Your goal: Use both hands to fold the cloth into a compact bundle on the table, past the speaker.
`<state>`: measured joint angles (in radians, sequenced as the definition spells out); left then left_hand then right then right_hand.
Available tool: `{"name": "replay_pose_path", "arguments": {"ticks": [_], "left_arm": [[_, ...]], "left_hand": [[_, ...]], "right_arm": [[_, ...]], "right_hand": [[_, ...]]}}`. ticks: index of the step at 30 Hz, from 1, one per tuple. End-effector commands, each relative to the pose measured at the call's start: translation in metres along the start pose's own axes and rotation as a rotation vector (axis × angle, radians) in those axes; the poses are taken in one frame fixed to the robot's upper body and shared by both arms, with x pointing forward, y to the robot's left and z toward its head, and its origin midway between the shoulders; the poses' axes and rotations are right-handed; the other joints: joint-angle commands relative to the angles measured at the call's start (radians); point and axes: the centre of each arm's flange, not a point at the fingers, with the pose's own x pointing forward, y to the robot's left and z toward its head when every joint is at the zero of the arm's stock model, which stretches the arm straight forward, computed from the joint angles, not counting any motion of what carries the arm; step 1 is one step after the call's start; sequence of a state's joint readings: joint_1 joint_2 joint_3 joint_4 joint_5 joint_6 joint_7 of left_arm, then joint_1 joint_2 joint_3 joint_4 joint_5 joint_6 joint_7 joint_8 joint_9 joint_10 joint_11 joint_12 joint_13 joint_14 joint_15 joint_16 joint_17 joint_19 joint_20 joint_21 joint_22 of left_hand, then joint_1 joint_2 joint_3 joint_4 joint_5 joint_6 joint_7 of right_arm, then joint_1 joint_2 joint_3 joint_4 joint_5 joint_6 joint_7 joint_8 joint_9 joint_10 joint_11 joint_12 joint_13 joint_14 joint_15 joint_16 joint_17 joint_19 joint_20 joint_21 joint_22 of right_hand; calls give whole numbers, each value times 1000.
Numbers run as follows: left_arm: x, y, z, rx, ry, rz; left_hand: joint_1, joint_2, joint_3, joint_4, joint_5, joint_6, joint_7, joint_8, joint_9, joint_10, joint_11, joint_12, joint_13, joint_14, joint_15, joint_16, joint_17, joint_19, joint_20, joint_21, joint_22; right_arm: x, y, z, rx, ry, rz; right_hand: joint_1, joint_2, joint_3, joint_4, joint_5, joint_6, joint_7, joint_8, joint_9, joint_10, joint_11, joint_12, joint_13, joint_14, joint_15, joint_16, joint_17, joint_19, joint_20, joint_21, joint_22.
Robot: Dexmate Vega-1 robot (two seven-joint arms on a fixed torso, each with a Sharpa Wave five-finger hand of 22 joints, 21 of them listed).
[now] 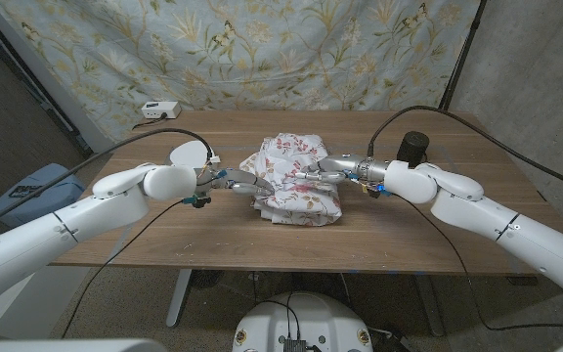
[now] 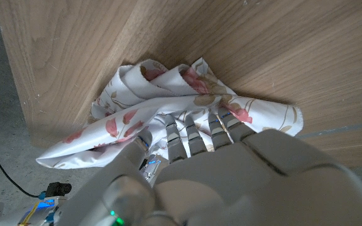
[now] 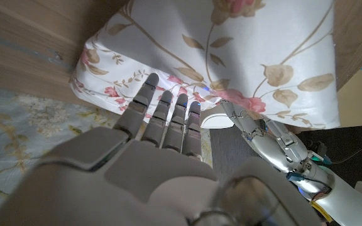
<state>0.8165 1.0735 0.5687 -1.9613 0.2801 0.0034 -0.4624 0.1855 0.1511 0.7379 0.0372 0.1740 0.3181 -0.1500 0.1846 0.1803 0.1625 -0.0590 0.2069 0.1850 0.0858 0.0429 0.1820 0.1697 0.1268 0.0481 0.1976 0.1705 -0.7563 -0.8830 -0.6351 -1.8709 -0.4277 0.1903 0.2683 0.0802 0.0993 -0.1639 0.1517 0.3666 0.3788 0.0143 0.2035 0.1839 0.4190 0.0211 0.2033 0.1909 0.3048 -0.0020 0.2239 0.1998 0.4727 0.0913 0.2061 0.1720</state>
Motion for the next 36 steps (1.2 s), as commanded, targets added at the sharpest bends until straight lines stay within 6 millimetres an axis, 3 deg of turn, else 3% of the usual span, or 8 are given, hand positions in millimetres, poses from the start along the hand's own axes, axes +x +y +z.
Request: {"name": "replay_pose_path", "arguments": {"ticks": [1,5,10,14,30,36], "left_arm": [[2,1,4,11,12,6],[1,1,3,10,19,7],[1,1,2,9,32,10],[2,1,1,9,35,10],[-6,17,-3,-32,33,71],[-13,20,-4,-53,36,97]], "left_hand": [[-1,6,2,-6,1,5,0,-1,1,8,-2,-1,5,2,-5,-3,1,2,2,-1,4],[4,10,5,-10,2,7,-2,0,1,9,-2,0,4,5,-6,-3,0,4,1,0,4],[8,10,5,-15,3,8,-3,0,1,10,-3,0,4,6,-7,-3,0,7,1,1,3],[10,8,4,-18,2,8,-3,0,1,11,-4,0,4,7,-7,-3,0,8,1,1,3],[15,1,-4,-30,0,9,-5,0,1,13,-5,0,4,12,-8,-1,0,14,1,3,3],[16,1,-7,-33,0,11,-6,0,1,18,-4,2,4,18,-7,1,0,16,0,3,3]], "right_arm": [[-12,-22,5,-8,-29,-72],[-24,-30,-6,5,-2,-157],[-40,-42,-18,-15,69,-229],[-48,-47,-28,-20,122,-259],[-55,-49,-43,4,183,-289],[-54,-46,-46,16,192,-286]], "right_hand": [[15,43,5,-2,10,17,0,4,1,8,3,0,3,23,-3,4,1,12,4,-1,1],[28,43,13,-8,11,40,-2,10,1,31,7,6,3,45,-11,8,-1,27,1,1,1],[44,41,20,-16,12,62,6,15,1,49,32,10,3,66,-19,11,-3,42,-9,3,1],[49,41,22,-18,11,64,8,15,1,49,31,9,3,68,-21,10,-3,43,-10,3,2],[66,41,32,-24,10,83,10,17,1,61,31,9,4,82,-23,9,-4,54,-16,2,2],[74,41,35,-27,10,93,13,18,1,77,43,13,4,90,-26,9,-4,56,-18,1,2]]}}
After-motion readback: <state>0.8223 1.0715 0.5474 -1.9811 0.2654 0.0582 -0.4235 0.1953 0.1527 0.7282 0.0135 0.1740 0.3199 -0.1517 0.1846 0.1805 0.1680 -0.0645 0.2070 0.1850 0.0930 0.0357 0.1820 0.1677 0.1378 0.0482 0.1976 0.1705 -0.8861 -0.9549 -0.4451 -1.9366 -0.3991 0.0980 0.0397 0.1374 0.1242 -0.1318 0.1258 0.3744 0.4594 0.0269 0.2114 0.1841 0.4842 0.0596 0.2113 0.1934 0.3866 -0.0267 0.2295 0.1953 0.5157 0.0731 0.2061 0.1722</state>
